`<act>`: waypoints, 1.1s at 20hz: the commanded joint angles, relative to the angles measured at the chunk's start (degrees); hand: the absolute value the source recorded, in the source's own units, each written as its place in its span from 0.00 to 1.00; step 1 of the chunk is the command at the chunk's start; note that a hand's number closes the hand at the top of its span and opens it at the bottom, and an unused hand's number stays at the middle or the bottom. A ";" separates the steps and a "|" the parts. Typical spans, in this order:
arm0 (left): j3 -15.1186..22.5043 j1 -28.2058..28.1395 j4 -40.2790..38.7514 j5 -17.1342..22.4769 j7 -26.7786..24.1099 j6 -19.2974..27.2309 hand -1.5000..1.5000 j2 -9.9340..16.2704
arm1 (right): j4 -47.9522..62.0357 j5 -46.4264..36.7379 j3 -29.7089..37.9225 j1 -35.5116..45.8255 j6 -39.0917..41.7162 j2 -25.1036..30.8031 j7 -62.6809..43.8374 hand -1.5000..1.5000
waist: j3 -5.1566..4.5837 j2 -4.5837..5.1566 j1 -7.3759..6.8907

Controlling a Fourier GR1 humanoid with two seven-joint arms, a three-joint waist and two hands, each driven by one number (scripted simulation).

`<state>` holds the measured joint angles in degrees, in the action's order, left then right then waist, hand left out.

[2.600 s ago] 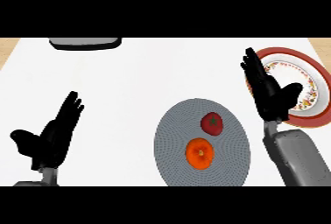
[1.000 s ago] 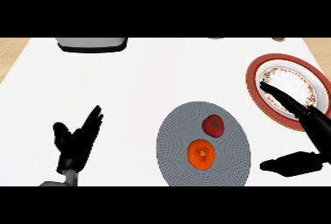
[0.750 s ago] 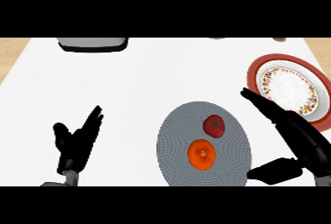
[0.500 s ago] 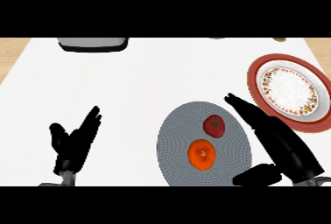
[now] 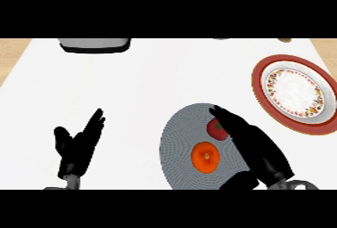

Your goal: Pick the squash from the placemat and place it in the plate

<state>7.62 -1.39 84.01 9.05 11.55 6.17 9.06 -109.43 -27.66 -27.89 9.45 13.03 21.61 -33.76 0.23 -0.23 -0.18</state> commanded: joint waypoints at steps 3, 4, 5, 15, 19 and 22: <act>-0.23 0.72 -2.41 -1.11 0.35 -0.25 0.50 -2.42 | -1.33 -5.05 -2.25 -3.50 1.32 -4.81 -0.47 0.00 | -0.23 0.19 0.22; 0.30 0.51 0.00 -1.22 3.06 0.32 0.50 -2.13 | 1.25 -7.48 -5.14 -1.19 0.70 -7.93 -3.42 0.00 | -0.23 0.18 0.08; -2.09 5.16 -4.73 -1.04 2.55 0.24 0.50 -1.87 | 3.68 -8.67 -3.98 -5.29 -3.18 -5.32 5.18 0.00 | -0.22 0.24 0.32; -0.94 -0.78 0.47 -2.00 2.43 -1.79 0.50 -2.28 | 11.53 -17.08 -2.85 -4.12 -3.17 -7.83 3.98 0.00 | -0.21 0.22 0.05; -3.53 2.20 -6.96 -2.51 -1.97 -3.06 0.50 -2.67 | 13.04 -16.79 -1.09 -1.58 0.44 -10.27 4.67 0.00 | -0.23 0.26 0.17; -2.38 0.46 -3.13 -3.53 -0.74 -2.68 0.50 -3.44 | 12.47 -18.60 -1.78 -2.39 2.22 -11.93 3.48 0.00 | -0.23 0.21 0.14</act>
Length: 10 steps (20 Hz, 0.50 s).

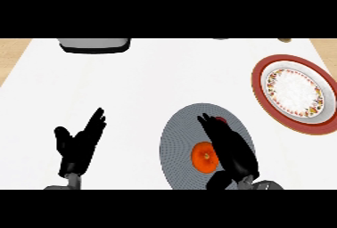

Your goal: Pick the squash from the placemat and place it in the plate

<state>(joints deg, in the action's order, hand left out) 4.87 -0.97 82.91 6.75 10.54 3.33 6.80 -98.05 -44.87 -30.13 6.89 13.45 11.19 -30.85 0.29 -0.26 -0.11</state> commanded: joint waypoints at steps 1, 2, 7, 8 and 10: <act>-0.30 -1.59 0.90 0.77 2.39 -1.25 0.50 0.04 | 6.37 -3.28 -0.89 0.06 -2.19 -2.51 2.74 0.00 | -0.28 0.26 -0.10; -0.54 0.54 -0.19 -0.53 3.34 -0.38 0.50 0.19 | 8.55 -1.49 1.55 2.12 -0.84 -2.89 4.49 0.00 | -0.28 0.28 -0.07; -0.24 -1.73 4.46 0.03 6.77 -0.25 0.50 0.46 | 6.13 -5.47 -3.67 3.69 4.72 -2.85 1.96 1.00 | -0.28 0.22 -0.19; 0.20 0.86 2.43 -1.62 5.99 0.82 0.50 -0.61 | 8.64 -5.97 -2.29 3.39 3.14 -1.69 5.59 1.00 | -0.28 0.26 -0.01; -0.90 2.47 1.04 -1.16 5.52 1.19 0.50 -1.67 | 7.05 -7.36 -1.13 1.39 2.15 0.06 8.03 1.00 | -0.28 0.25 0.13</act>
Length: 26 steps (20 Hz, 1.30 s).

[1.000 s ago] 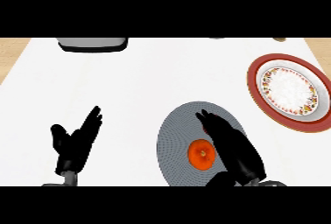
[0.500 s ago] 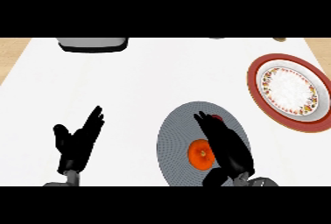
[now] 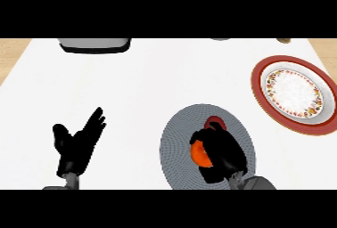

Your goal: Pick the squash from the placemat and place it in the plate

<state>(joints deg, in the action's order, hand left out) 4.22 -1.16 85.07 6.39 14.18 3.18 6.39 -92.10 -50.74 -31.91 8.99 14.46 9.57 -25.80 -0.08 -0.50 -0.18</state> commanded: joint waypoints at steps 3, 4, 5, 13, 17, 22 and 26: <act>-2.34 2.80 -6.92 -0.26 -2.53 -1.89 0.50 0.55 | 5.29 -4.56 -0.28 -0.86 -2.87 0.01 4.72 1.00 | 0.08 0.53 0.19; -1.07 -1.79 -3.16 -0.09 -2.97 -2.43 0.50 -0.02 | 5.70 -5.34 0.49 -0.73 -4.30 -0.86 5.36 1.00 | 0.08 0.49 0.03; -1.29 2.13 -0.60 0.17 2.78 -1.29 0.50 0.26 | 3.55 -5.32 0.55 -3.09 -4.44 1.73 6.78 1.00 | 0.09 0.47 0.18; -1.02 0.17 -1.53 -0.29 -1.79 -1.67 0.50 -0.13 | 12.24 -11.90 23.55 11.55 -14.99 -9.44 -25.72 1.00 | -0.18 2.28 -0.09; -0.02 0.70 -1.03 -0.66 -1.56 -2.22 0.50 -0.19 | 14.45 -21.56 28.57 22.07 -24.00 -8.27 -35.24 1.00 | -0.23 2.36 -3.35; 1.46 2.04 -1.80 -1.31 -0.80 -3.13 0.50 -0.18 | 20.16 -34.59 32.62 32.01 -30.86 -6.13 -45.36 1.00 | -0.21 2.84 -5.42; 1.38 2.93 -1.80 -1.25 -0.51 -2.33 0.50 -0.96 | 23.41 -42.31 38.13 36.01 -36.37 -5.35 -50.24 1.00 | -0.02 2.86 -5.33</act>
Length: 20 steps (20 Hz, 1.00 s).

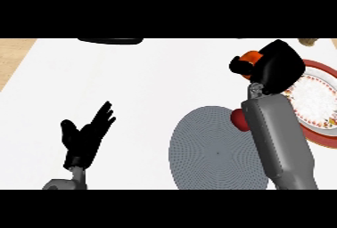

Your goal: Pick the squash from the placemat and place it in the plate

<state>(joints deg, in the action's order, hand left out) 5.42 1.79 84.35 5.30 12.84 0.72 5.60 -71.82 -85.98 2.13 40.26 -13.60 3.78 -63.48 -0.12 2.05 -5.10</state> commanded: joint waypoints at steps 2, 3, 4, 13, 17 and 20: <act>0.97 0.01 -1.12 -0.13 0.69 -0.15 0.50 -0.82 | 3.85 -10.99 5.77 7.01 -10.29 -0.10 -14.23 1.00 | 0.01 0.37 -0.93; -0.28 0.21 -1.23 0.28 1.15 -0.73 0.50 0.73 | 4.42 -13.06 7.14 7.64 -10.23 -0.22 -15.78 1.00 | 0.02 0.07 -0.55; 0.77 0.58 -0.83 -0.42 1.45 0.10 0.50 -0.37 | 5.01 -13.43 8.68 6.70 -12.87 -1.37 -16.21 1.00 | 0.18 0.28 -0.38; 0.83 -0.42 -2.03 -0.88 0.76 1.14 0.50 -1.45 | 6.58 -25.31 18.65 5.43 -25.50 -2.21 -16.08 1.00 | 0.22 -0.16 1.51; -0.26 -0.52 -0.93 -0.74 1.70 1.82 0.50 -0.81 | 6.90 -32.20 23.59 3.58 -27.56 -1.09 -16.84 1.00 | 0.22 -0.67 2.37; -0.72 -0.82 -0.91 -0.50 1.26 1.42 0.50 -0.38 | 8.70 -32.05 28.21 1.98 -31.77 0.15 -14.60 1.00 | 0.27 -0.79 2.75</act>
<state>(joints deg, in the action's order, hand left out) 4.59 0.79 84.10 5.17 13.09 1.52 5.49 -65.22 -115.49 26.14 42.68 -35.37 3.22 -65.79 0.31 1.26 -2.91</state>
